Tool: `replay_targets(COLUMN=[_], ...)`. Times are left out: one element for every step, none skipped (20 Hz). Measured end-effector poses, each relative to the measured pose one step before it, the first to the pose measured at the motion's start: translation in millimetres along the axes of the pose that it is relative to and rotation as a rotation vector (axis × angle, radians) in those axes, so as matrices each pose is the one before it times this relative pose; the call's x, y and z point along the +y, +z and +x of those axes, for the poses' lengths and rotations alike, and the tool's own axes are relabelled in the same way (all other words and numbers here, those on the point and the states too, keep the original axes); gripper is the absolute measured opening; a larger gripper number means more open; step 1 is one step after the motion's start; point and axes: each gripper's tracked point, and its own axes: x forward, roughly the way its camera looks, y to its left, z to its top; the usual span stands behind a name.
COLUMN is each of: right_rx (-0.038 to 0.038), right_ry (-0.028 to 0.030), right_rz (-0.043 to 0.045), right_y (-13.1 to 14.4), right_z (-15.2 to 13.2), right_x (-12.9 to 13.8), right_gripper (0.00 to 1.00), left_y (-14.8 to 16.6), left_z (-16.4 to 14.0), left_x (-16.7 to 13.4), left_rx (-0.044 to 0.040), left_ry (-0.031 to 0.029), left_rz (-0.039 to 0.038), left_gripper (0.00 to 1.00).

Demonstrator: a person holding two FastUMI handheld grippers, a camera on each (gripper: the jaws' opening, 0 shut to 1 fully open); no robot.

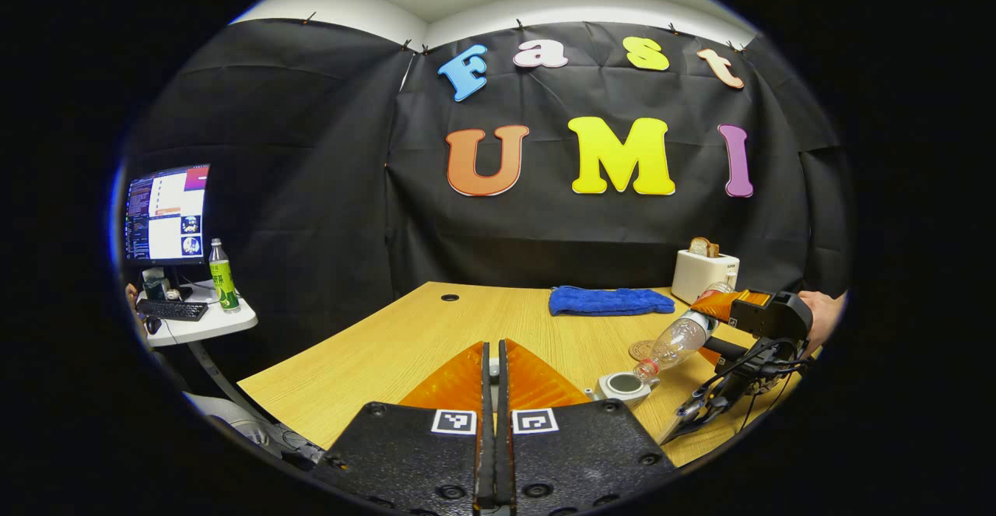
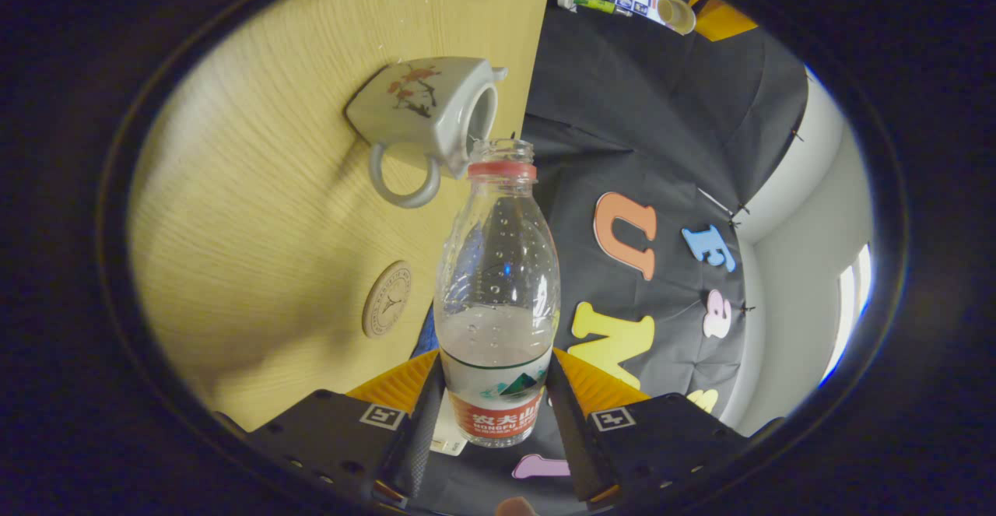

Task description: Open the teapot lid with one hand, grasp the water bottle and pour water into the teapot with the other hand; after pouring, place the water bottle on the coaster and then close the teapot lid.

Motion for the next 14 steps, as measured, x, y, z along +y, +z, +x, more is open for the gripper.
replay_targets(right_rx=[-0.00292,-0.00439,-0.00078,-0.00119,-0.0012,0.00105,-0.00041,-0.00057,-0.0002,-0.00089,0.00036,0.00073,0.00187,0.00164], right_ry=[-0.00846,-0.0064,-0.00445,-0.00494,-0.00417,-0.00266,-0.00208,-0.00335,-0.00267,-0.00197,-0.0036,-0.00229,-0.00238,-0.00326], right_rz=[-0.01545,-0.01223,-0.01056,-0.01265,-0.01219,-0.01043,-0.00954,-0.00879,-0.00587,-0.00786,-0.00975,-0.00884,-0.00784,-0.00631], right_y=[3.23,1.9,0.47,0.07,1.02,0.16,-0.49,1.41,1.13,-0.23,-0.43,0.52,-0.74,-0.27], right_z=[-0.21,-0.8,1.25,0.57,-0.46,-0.06,3.05,-0.01,-0.16,-1.21,1.26,0.58,2.22,0.42], right_x=[-2.37,-2.65,-1.47,-0.08,-2.28,-1.73,-0.18,-1.49,-1.21,-1.04,-2.12,-2.42,-1.29,-1.27], right_gripper=[0.71,0.71,0.71,0.72,0.71,0.71,0.71,0.72,0.72,0.72,0.72,0.72,0.72,0.72], left_y=[-0.77,0.68,0.61,0.65,0.06,0.04,0.57,-0.13,-0.65,-0.51,-0.39,0.63,0.0,0.43], left_z=[-0.58,0.45,-0.45,-0.7,-0.27,-1.05,0.07,0.97,0.17,0.16,0.68,-1.38,0.11,0.53], left_x=[0.24,-0.14,0.14,-0.03,1.51,1.19,1.75,-0.13,-0.44,0.08,-0.34,0.2,-0.22,-0.3], left_rx=[0.00057,0.00017,-0.00114,-0.00212,-0.00097,0.00068,-0.00034,-0.00016,0.00157,0.00048,0.00068,-0.00049,0.00069,-0.0006], left_ry=[-0.00109,-0.00114,-0.00147,0.00149,0.00017,0.00175,0.00234,0.00079,-0.00325,-0.00324,0.00078,-0.00195,-0.00184,-0.00298], left_rz=[0.00374,0.00073,-0.00126,-0.00248,-0.00323,-0.0038,-0.0036,-0.00493,-0.00518,-0.00085,0.003,0.00228,-0.00064,0.00008], left_gripper=[0.03,0.03,0.03,0.03,0.03,0.03,0.03,0.03,0.03,0.03,0.03,0.03,0.03,0.03])
